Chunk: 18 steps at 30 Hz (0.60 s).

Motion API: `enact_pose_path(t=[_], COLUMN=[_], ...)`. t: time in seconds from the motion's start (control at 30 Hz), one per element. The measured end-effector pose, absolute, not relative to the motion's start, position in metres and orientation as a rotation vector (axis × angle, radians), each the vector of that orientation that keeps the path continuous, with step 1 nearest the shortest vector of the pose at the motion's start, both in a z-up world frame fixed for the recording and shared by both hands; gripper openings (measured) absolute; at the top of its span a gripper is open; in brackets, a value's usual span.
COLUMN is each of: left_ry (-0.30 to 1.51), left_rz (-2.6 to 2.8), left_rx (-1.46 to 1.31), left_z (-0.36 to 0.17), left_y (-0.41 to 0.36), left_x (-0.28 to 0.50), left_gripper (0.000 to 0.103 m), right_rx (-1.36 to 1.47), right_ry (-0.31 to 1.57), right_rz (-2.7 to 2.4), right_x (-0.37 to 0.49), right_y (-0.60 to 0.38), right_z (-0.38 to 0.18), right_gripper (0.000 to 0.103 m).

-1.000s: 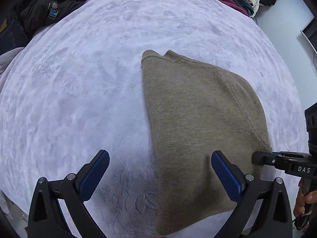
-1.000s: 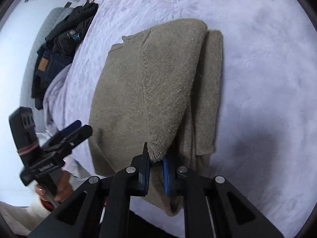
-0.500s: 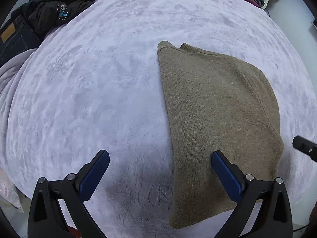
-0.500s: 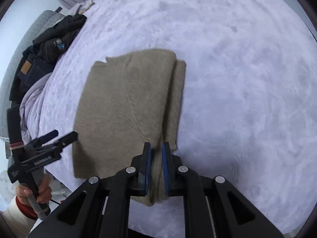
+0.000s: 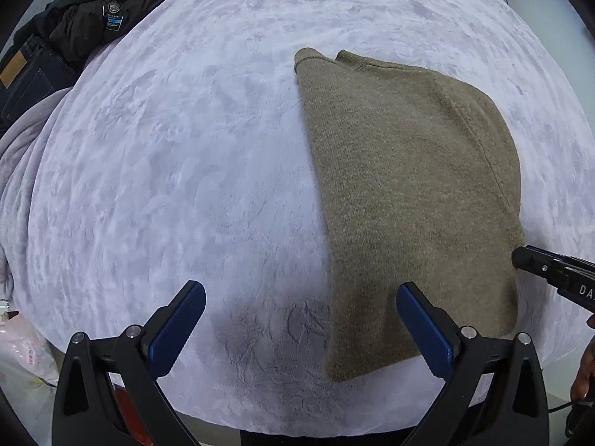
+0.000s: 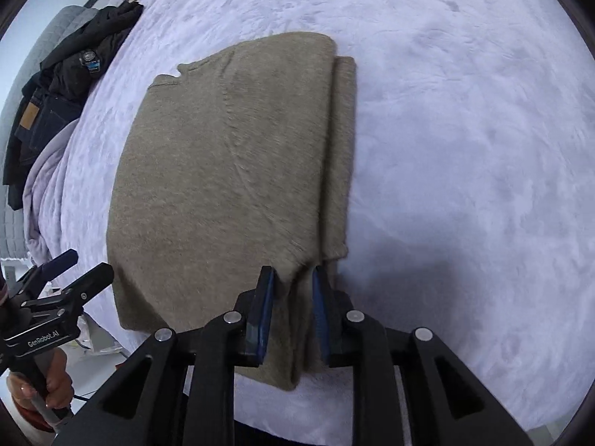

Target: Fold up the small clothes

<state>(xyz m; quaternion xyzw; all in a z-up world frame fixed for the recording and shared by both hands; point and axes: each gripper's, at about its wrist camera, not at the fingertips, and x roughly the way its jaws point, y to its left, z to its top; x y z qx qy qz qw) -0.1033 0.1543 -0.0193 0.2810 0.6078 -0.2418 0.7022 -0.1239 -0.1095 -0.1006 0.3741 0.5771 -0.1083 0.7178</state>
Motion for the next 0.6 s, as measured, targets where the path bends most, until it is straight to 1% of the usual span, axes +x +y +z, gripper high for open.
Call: enact_pose_path(t=[0.1, 0.17, 0.23, 0.3, 0.37, 0.4, 0.43, 0.5, 0.6], left_ry=[1.352, 1.359, 1.369, 1.37, 1.366, 1.363, 1.36, 1.351, 1.345], left_rz=[-0.538, -0.535, -0.537, -0.541, -0.547, -0.549, -0.548, -0.546, -0.544], left_rx=[0.641, 0.645, 0.647, 0.649, 0.653, 0.656, 0.66, 0.658, 0.655], left_z=[-0.011, -0.005, 0.0, 0.007, 0.013, 0.016, 0.018, 0.023, 0.028], left_y=[0.157, 0.159, 0.161, 0.162, 0.163, 0.162, 0.162, 0.162, 0.162], left_x=[-0.108, -0.11, -0.113, -0.116, -0.118, -0.12, -0.121, -0.123, -0.124], left_gripper=[0.103, 0.103, 0.103, 0.103, 0.103, 0.103, 0.103, 0.103, 0.103], right_rx=[0.888, 0.895, 0.893, 0.89, 0.876, 0.862, 0.844, 0.788, 0.739], right_ry=[1.284, 1.287, 1.298, 1.298, 1.297, 1.295, 1.29, 1.268, 1.212], right_rz=[-0.269, -0.29, -0.303, -0.302, -0.293, -0.292, -0.295, -0.324, -0.36], right_x=[-0.141, -0.149, -0.152, -0.155, -0.154, -0.152, -0.15, -0.147, -0.14], right_y=[-0.114, -0.116, -0.112, -0.108, -0.1, -0.096, -0.092, -0.085, -0.078], right_z=[-0.091, -0.083, -0.073, -0.062, -0.052, -0.045, -0.039, -0.025, -0.007], right_gripper=[0.028, 0.033, 0.056, 0.061, 0.064, 0.072, 0.082, 0.084, 0.092])
